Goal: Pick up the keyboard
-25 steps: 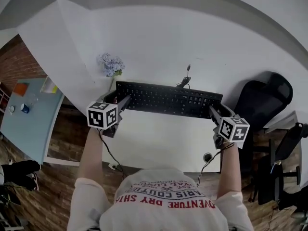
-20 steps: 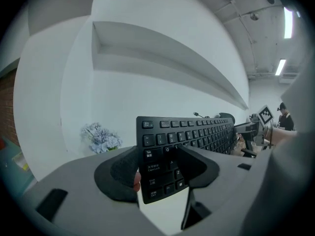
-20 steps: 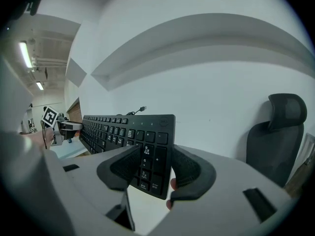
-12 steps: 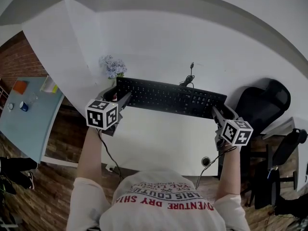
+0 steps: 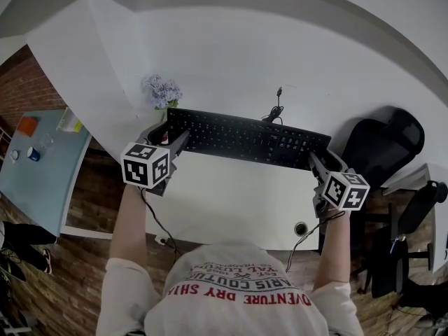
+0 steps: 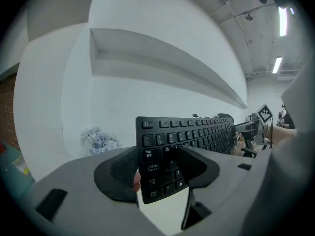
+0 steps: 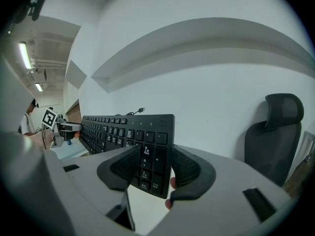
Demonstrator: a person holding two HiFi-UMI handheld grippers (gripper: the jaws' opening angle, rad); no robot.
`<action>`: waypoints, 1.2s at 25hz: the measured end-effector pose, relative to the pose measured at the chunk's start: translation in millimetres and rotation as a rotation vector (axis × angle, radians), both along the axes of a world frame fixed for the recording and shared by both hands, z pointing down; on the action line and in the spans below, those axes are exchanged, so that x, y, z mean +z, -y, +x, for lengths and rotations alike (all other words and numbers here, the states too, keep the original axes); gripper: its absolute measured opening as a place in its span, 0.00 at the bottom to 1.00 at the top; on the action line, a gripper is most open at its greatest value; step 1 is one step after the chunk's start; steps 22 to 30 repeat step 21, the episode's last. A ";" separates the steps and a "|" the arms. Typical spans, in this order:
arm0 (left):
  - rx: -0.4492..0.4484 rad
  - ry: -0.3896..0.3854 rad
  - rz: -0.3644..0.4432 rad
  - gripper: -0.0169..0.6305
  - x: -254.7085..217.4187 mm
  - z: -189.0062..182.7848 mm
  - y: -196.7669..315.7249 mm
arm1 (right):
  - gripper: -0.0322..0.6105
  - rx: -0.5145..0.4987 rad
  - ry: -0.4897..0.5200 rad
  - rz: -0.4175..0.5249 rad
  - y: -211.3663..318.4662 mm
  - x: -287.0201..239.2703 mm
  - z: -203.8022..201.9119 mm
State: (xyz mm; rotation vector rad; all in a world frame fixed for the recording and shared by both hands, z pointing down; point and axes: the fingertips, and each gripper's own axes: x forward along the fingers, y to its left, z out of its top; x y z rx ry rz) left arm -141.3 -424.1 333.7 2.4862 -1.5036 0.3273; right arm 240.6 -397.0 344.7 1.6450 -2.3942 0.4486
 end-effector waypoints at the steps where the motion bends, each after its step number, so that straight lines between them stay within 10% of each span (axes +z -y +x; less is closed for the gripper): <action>1: 0.002 0.001 -0.002 0.42 1.1 0.1 0.5 | 0.38 0.002 0.001 -0.003 0.1 1.2 0.0; 30: -0.006 0.014 -0.046 0.42 14.9 4.8 8.6 | 0.39 0.002 0.005 -0.069 11.7 18.6 4.4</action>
